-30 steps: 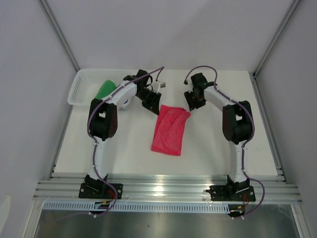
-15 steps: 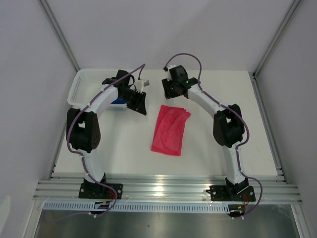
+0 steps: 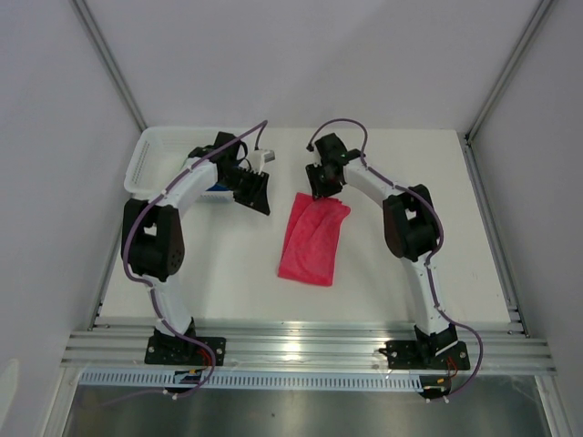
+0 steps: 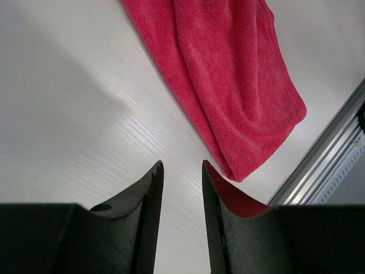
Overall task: Roll the towels
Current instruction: Fold the towel
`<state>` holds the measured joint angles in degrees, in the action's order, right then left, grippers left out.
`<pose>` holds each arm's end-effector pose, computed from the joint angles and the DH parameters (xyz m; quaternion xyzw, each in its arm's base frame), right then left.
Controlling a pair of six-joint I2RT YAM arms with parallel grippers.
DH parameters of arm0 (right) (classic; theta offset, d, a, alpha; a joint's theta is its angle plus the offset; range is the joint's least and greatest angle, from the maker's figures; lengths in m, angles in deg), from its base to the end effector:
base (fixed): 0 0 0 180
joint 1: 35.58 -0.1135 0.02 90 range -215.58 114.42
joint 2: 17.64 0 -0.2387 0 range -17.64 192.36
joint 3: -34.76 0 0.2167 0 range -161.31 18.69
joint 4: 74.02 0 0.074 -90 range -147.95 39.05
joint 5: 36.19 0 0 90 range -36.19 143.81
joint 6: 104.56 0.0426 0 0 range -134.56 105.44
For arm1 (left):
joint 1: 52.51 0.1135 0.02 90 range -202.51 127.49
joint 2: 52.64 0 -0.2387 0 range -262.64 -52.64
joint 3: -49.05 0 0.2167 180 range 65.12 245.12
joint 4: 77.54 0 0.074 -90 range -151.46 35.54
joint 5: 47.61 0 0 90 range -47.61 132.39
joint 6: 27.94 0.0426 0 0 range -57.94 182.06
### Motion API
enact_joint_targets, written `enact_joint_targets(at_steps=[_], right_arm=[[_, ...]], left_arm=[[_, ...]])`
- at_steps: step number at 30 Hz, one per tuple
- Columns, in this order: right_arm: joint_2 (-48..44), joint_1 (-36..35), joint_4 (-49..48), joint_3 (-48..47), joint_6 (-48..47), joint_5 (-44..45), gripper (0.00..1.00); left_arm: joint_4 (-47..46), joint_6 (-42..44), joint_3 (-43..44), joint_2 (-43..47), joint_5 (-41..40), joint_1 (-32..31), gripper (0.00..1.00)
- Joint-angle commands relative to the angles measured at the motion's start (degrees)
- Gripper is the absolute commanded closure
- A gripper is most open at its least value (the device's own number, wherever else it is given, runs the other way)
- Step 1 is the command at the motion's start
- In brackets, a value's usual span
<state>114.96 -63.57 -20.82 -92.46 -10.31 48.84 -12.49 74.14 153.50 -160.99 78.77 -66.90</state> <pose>0.4027 0.2182 0.1695 -0.2093 0.9388 0.1152 0.2483 0.3330 -0.1115 0.2243 0.2694 0.8962 -0.3104 0.1673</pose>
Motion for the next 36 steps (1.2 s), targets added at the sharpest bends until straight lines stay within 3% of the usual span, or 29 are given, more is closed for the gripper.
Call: enact_joint_targets(at_steps=[1,4,14,17,20,29,36], right_arm=[[-0.4,-0.8,-0.6,0.9,-0.4,-3.1,0.59],[-1.2,-0.8,-1.3,2.0,-0.5,-4.9,0.68],[-2.0,-0.8,0.4,2.2,-0.5,-6.5,0.7],[-2.5,-0.8,0.2,2.5,-0.6,-6.8,0.88],[-3.0,-0.8,-0.1,2.4,-0.8,-6.4,0.96],[-7.1,-1.5,-2.7,3.7,-4.0,-5.7,0.98],[-13.9,-2.0,-16.8,12.5,-6.5,-10.8,1.0]], left_arm=[[-0.3,0.4,0.8,1.4,1.8,-0.1,0.64],[-0.3,0.5,0.8,1.3,1.9,-0.1,0.64],[0.1,0.9,1.1,0.6,1.4,-0.1,0.65],[0.1,0.9,1.4,0.4,1.3,-0.1,0.65],[0.3,1.1,1.5,0.2,1.3,-0.1,0.65],[0.5,1.3,1.8,0.0,1.3,-0.1,0.65],[0.7,1.3,2.1,-0.2,1.5,-0.1,0.66]])
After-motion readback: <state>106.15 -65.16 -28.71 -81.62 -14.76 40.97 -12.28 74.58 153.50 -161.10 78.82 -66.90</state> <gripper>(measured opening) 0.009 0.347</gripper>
